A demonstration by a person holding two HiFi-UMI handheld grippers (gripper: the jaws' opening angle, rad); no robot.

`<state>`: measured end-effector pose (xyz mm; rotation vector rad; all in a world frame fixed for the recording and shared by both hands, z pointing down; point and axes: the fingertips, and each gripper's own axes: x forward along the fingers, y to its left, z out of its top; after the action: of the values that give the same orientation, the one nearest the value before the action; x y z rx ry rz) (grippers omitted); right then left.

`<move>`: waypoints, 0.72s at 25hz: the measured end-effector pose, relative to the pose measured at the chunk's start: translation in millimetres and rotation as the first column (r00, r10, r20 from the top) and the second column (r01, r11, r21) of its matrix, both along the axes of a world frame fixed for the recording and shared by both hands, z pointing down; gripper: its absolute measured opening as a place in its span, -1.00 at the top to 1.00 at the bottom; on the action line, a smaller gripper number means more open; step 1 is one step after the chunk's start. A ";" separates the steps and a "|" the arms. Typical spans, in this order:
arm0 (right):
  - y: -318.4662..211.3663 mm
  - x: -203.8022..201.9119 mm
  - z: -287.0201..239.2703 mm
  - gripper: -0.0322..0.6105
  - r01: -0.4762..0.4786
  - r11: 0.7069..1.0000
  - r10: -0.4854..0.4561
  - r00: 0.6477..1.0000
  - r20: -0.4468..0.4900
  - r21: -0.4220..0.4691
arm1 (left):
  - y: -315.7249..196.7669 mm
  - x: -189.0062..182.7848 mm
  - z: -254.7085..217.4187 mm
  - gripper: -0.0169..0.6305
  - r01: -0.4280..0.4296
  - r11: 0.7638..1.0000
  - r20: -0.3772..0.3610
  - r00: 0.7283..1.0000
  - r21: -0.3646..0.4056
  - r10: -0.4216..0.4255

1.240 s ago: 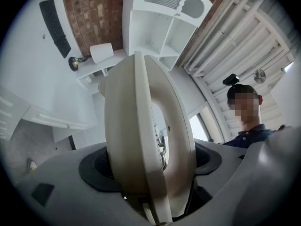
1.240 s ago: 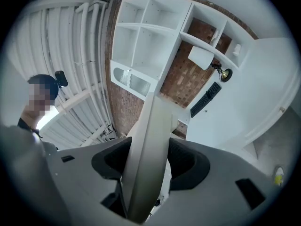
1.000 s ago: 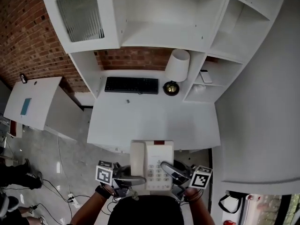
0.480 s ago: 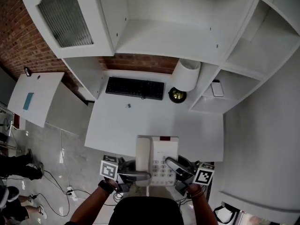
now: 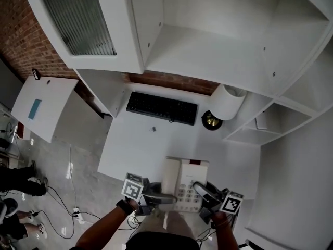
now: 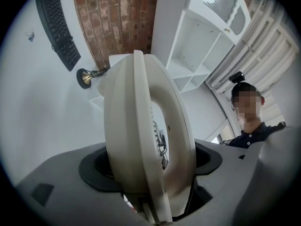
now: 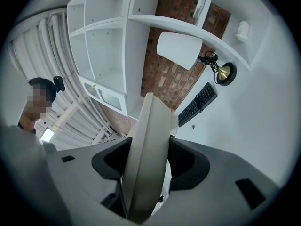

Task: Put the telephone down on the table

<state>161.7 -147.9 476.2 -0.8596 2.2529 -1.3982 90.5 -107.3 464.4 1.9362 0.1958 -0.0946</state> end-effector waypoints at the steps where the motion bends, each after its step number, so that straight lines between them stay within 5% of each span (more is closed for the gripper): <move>1: -4.9 -0.8 4.4 0.20 -0.002 1.000 0.002 1.000 0.002 -0.003 | -4.5 -1.1 3.8 -0.37 0.005 1.000 -0.002 1.000 -0.007 -0.005; 18: -52.6 -7.9 121.3 0.23 -0.048 0.986 0.061 0.995 0.077 -0.158 | -55.3 -5.5 123.3 -0.38 -0.033 0.991 0.039 0.998 -0.127 0.038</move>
<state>153.9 -200.5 597.5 -0.8892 2.0655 -1.5713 85.0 -162.5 587.7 1.8064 0.1921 -0.0420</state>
